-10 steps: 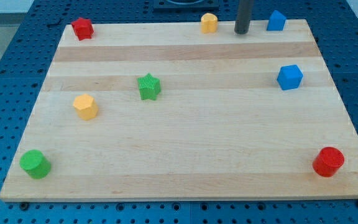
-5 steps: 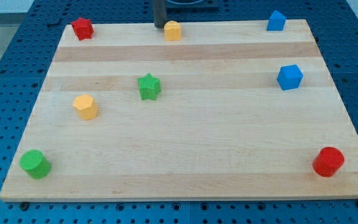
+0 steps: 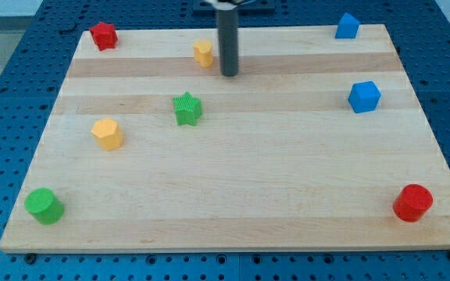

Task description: Push the yellow heart towards the center left

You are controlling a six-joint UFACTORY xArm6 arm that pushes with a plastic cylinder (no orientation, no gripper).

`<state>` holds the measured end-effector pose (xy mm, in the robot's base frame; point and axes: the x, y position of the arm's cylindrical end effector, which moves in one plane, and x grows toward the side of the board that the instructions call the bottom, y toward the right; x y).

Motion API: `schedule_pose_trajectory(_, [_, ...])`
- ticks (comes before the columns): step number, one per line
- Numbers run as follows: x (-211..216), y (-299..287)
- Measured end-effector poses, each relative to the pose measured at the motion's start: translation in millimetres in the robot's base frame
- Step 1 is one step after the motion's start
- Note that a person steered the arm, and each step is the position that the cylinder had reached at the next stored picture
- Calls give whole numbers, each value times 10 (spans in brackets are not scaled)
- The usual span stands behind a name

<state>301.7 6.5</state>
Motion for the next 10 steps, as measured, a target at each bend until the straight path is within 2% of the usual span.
schedule_pose_trajectory(1, [-317, 154])
schedule_pose_trajectory(2, [-383, -165])
schedule_pose_trajectory(3, [-335, -857])
schedule_pose_trajectory(4, [-352, -1118])
schedule_pose_trajectory(5, [-580, -1111])
schedule_pose_trajectory(6, [-545, -1408])
schedule_pose_trajectory(8, [168, -1743])
schedule_pose_trajectory(10, [-220, -1544])
